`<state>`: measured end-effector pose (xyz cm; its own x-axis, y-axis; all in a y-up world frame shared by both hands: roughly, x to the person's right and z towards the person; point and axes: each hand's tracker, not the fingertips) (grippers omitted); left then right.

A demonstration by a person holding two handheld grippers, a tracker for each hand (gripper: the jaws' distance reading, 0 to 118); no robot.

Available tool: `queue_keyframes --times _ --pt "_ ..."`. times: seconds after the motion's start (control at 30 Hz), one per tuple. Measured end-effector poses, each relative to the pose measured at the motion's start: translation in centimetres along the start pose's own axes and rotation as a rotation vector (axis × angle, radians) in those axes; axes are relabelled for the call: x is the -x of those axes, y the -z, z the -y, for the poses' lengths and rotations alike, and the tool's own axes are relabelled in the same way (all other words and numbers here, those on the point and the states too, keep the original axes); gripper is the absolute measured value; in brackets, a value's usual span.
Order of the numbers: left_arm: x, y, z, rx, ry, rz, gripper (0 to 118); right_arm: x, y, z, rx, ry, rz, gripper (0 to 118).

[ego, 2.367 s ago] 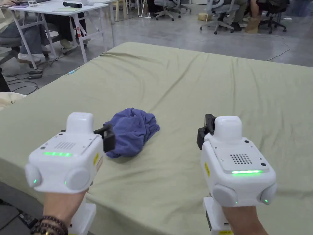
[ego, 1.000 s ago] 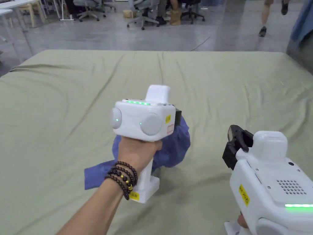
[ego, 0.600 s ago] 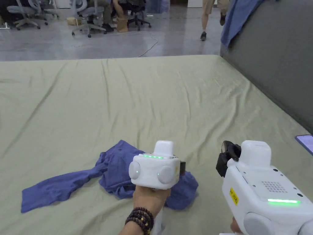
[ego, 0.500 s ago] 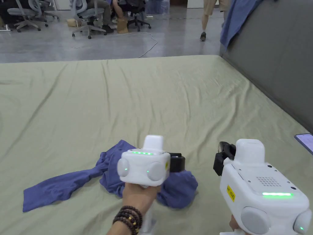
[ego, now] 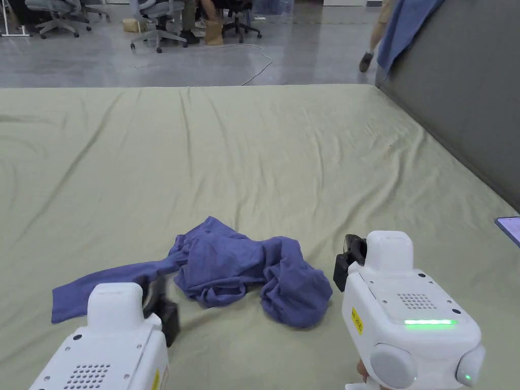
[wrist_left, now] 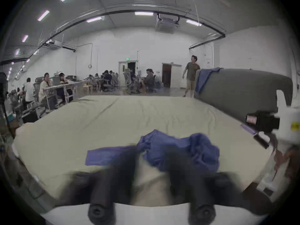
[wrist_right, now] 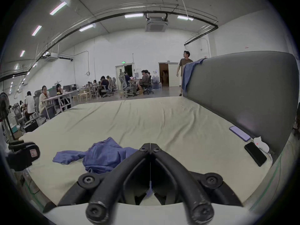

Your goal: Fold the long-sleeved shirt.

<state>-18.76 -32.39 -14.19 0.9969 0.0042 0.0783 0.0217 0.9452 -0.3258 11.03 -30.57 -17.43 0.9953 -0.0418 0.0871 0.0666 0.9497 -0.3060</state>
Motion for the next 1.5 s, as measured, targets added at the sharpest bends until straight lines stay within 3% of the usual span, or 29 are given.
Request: queue_keyframes --times 0.03,0.1,0.27,0.3,0.33,0.37,0.4,0.43,0.6,0.73,0.77,0.8,0.83,0.87,0.9,0.97,1.0,1.03,1.2,1.3,1.33,1.4,1.5 --pt "-0.1 -0.1 0.6 0.057 0.023 -0.034 0 0.0 0.0 0.1 0.009 -0.01 -0.007 0" --pt "0.2 0.5 1.1 0.058 -0.018 0.051 0 0.2 0.0 0.2 0.025 -0.013 -0.008 0" --pt "0.0 3.5 -0.8 0.108 -0.05 0.1 0 0.1 0.0 0.2 0.03 -0.012 -0.021 0" --pt "-0.2 5.0 -1.6 0.161 -0.045 0.084 7 0.0 0.1 0.3 0.031 -0.019 -0.019 0" --pt "0.0 6.7 -2.4 0.162 -0.04 0.101 52 -0.1 0.2 0.3 0.033 -0.022 -0.016 0" --pt "0.1 8.9 -3.1 0.213 -0.071 0.121 89 -0.2 0.3 0.5 0.039 -0.022 -0.013 0" --pt "0.0 11.5 -3.5 0.242 -0.089 0.11 106 -0.3 0.5 0.6 0.046 -0.019 -0.012 0" --pt "-0.1 13.1 -3.6 0.244 -0.098 0.107 108 -0.5 0.7 0.7 0.052 -0.013 -0.013 0" --pt "-0.4 24.8 -3.4 0.42 0.007 0.135 107 -0.9 2.1 1.7 0.113 -0.01 -0.009 0" --pt "-1.3 29.9 -2.1 0.49 0.028 0.16 97 -1.1 3.1 2.3 0.149 -0.015 -0.003 0" --pt "-1.6 30.8 -1.7 0.503 0.034 0.17 88 -1.3 3.4 2.4 0.161 -0.01 -0.005 0" --pt "-1.8 31.5 -1.4 0.526 0.029 0.18 68 -1.3 3.7 2.5 0.17 -0.007 -0.003 0" --pt "-2.0 31.8 -1.3 0.555 0.037 0.178 24 -1.4 3.8 2.5 0.174 -0.004 -0.002 0" --pt "-2.2 31.4 -1.3 0.546 0.041 0.192 7 -1.5 4.1 2.7 0.183 -0.002 -0.004 0" --pt "-2.4 31.2 -1.4 0.524 0.044 0.235 7 -1.6 4.3 2.8 0.191 -0.001 -0.008 8" --pt "-2.8 30.3 -2.2 0.471 0.102 0.212 6 -1.5 4.8 3.1 0.222 -0.004 -0.023 70" --pt "-2.8 29.9 -2.5 0.467 0.086 0.236 6 -1.6 5.2 3.6 0.259 -0.004 -0.016 87" --pt "-2.7 29.7 -2.9 0.461 0.076 0.245 6 -1.5 5.7 4.0 0.316 -0.002 -0.007 92" --pt "-1.8 28.5 -5.5 0.403 0.034 0.25 6 -0.4 9.0 6.8 0.465 -0.066 -0.1 92" --pt "-1.6 28.1 -6.6 0.388 0.037 0.251 6 0.8 11.4 7.3 0.47 -0.071 -0.091 86" --pt "-1.4 27.9 -7.0 0.382 0.04 0.249 6 1.0 12.2 7.1 0.471 -0.068 -0.09 65" --pt "-1.1 27.2 -7.6 0.368 0.04 0.244 6 1.1 13.6 6.3 0.502 -0.061 -0.081 2" --pt "0.0 26.0 -9.0 0.327 0.018 0.237 6 0.2 13.6 4.4 0.478 -0.078 -0.104 1"
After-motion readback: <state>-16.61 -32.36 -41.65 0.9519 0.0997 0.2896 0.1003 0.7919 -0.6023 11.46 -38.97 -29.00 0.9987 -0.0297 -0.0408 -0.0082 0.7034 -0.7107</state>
